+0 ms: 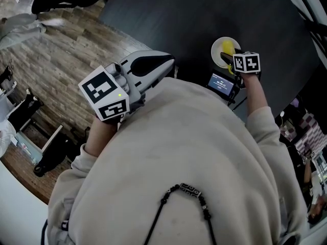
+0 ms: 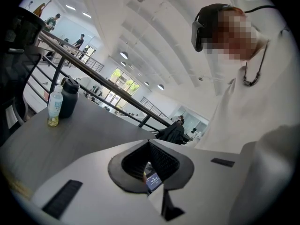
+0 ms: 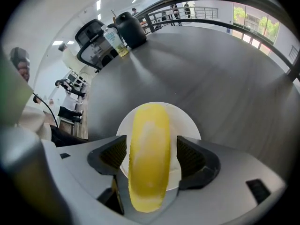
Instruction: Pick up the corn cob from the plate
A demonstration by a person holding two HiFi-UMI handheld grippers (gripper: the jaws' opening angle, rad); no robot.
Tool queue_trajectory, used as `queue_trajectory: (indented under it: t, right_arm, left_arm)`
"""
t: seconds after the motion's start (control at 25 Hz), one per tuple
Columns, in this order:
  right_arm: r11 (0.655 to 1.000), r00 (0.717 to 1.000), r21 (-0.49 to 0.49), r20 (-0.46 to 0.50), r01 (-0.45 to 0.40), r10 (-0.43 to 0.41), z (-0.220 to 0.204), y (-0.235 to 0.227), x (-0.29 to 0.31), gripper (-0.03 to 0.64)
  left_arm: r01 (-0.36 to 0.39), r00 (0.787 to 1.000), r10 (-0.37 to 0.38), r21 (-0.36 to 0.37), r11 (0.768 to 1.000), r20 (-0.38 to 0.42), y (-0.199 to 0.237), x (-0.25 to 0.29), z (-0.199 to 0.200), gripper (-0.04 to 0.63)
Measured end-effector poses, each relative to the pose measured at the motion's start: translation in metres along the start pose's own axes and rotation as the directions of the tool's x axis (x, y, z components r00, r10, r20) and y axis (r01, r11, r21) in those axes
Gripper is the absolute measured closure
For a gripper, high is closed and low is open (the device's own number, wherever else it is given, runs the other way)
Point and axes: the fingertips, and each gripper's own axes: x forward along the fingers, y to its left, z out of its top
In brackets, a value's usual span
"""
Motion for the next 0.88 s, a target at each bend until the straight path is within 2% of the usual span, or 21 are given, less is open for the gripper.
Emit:
queue_trajectory:
  t: [0.2,0.32,0.88]
  right_arm:
    - [0.994,0.997,-0.09,-0.049,0.063,-0.067,-0.0016,-0.004,0.0007,0.302]
    - [0.986,0.993,-0.149,-0.078,0.079,-0.091,-0.0026,-0.0064,0.0005,0.347]
    - [0.988,0.995,-0.14,-0.061,0.07,-0.079,-0.0018,-0.0067,0.0008,0.35]
  left_arm:
    - [0.004,1.0,-0.004,0.004,1.0,0.001,-0.0006,0.0005,0.0013,0.589]
    - [0.011,1.0,-0.011,0.008,1.0,-0.002,-0.0024,0.0034,0.0019,0.589]
    - [0.032,0.999,-0.032,0.021,0.999,-0.017,-0.0076,0.0064,-0.0017,0.589]
